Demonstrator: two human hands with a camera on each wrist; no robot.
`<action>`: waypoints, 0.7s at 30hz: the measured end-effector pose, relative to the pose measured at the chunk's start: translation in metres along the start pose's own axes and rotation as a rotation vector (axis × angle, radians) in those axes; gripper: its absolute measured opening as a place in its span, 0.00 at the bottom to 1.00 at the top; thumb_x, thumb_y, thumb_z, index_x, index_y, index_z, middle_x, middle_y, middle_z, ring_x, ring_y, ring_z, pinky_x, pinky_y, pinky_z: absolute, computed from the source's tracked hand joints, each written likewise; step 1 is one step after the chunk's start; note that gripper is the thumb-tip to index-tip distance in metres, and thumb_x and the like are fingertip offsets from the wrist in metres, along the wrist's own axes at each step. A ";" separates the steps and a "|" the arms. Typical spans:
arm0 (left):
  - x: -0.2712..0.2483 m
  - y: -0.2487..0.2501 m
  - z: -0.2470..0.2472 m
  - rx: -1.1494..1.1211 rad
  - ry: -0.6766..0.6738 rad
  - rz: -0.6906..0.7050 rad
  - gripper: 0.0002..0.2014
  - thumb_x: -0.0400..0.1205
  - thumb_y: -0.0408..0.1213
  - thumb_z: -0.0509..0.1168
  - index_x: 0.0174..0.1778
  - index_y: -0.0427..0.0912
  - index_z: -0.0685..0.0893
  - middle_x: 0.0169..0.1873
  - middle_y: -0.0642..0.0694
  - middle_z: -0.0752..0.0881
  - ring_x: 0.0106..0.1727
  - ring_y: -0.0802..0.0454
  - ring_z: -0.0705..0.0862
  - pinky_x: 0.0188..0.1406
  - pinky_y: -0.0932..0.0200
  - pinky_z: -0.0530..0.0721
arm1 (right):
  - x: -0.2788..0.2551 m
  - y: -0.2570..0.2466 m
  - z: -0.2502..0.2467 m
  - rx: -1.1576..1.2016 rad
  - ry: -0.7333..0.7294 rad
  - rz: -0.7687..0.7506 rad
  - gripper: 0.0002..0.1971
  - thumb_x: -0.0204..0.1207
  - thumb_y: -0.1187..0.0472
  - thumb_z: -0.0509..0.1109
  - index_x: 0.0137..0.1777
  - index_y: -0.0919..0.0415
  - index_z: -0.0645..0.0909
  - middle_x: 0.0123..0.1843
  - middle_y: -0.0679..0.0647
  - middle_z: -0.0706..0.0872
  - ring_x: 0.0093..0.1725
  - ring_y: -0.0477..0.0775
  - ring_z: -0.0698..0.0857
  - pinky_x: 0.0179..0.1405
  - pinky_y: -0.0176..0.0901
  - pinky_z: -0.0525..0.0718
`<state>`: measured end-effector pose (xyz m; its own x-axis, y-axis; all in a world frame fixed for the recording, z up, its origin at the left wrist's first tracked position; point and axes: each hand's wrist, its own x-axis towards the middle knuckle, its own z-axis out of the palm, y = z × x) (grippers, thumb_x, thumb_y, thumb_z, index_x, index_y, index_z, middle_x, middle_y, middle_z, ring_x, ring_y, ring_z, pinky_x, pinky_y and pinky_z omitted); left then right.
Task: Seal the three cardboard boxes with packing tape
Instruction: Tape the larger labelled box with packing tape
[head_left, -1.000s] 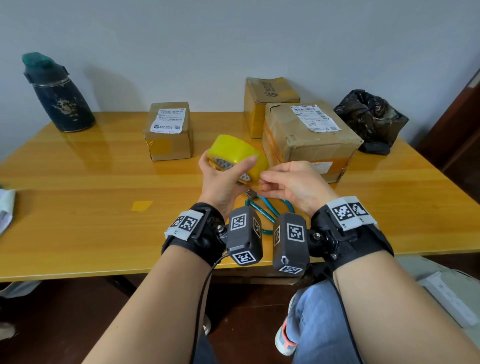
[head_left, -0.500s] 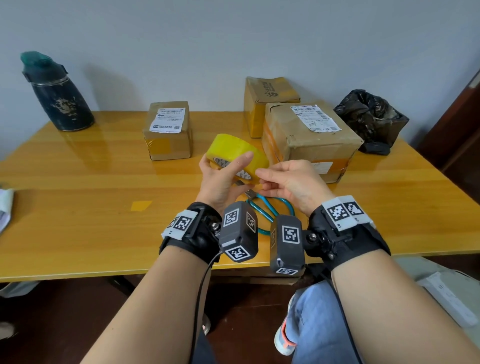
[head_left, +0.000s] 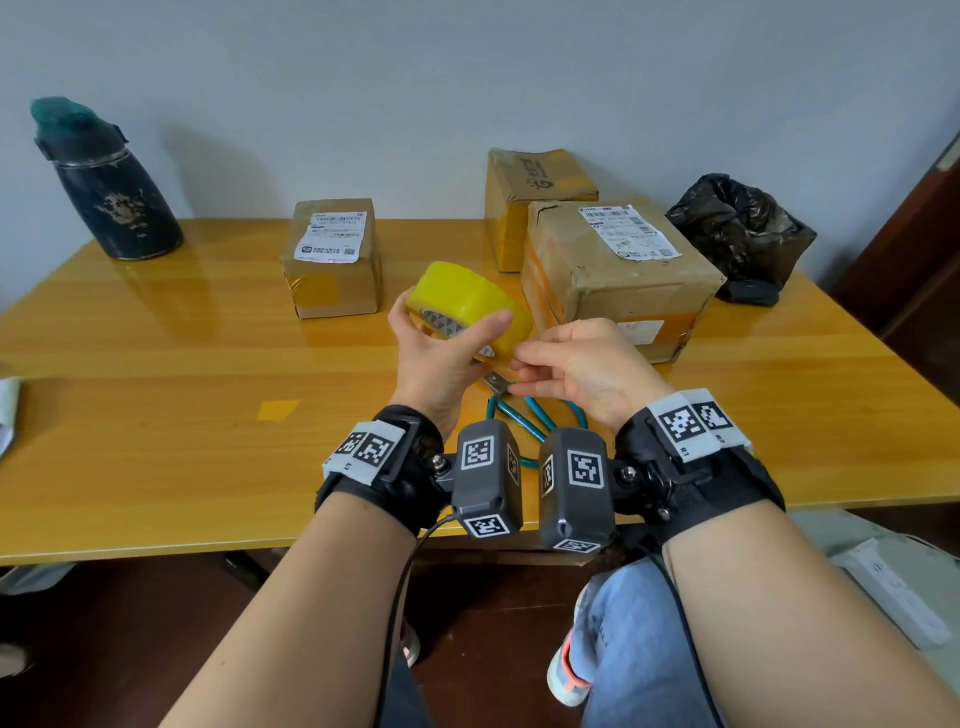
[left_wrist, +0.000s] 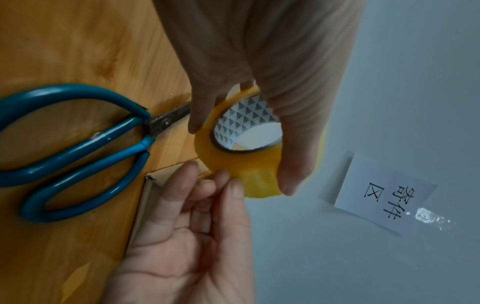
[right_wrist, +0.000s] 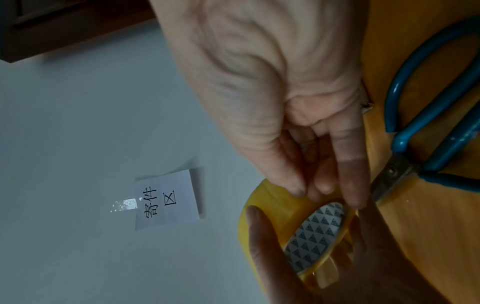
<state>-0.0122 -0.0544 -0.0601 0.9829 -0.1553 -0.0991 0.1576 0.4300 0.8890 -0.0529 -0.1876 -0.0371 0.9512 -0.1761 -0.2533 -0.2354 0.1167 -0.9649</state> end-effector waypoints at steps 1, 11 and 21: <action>0.000 0.000 -0.001 -0.012 -0.005 -0.011 0.44 0.71 0.27 0.76 0.76 0.51 0.57 0.58 0.45 0.78 0.57 0.47 0.84 0.47 0.43 0.89 | 0.000 0.000 0.000 0.008 -0.020 0.004 0.04 0.75 0.74 0.71 0.47 0.74 0.81 0.34 0.61 0.85 0.32 0.51 0.84 0.38 0.47 0.91; 0.001 -0.001 -0.002 -0.061 -0.021 -0.070 0.47 0.69 0.28 0.78 0.77 0.50 0.56 0.62 0.40 0.79 0.60 0.41 0.85 0.51 0.35 0.87 | -0.001 0.006 0.003 -0.099 0.000 -0.093 0.07 0.76 0.75 0.67 0.38 0.67 0.78 0.32 0.59 0.83 0.31 0.50 0.83 0.36 0.46 0.90; 0.002 0.001 -0.005 -0.109 -0.023 -0.122 0.53 0.60 0.36 0.81 0.77 0.52 0.55 0.66 0.39 0.78 0.62 0.39 0.84 0.51 0.36 0.87 | -0.007 -0.006 -0.008 -0.013 -0.060 -0.022 0.05 0.74 0.70 0.73 0.47 0.71 0.83 0.39 0.63 0.88 0.40 0.56 0.88 0.42 0.47 0.90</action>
<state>-0.0097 -0.0498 -0.0614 0.9535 -0.2319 -0.1926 0.2867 0.5003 0.8170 -0.0598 -0.1950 -0.0301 0.9663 -0.1200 -0.2279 -0.2166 0.1004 -0.9711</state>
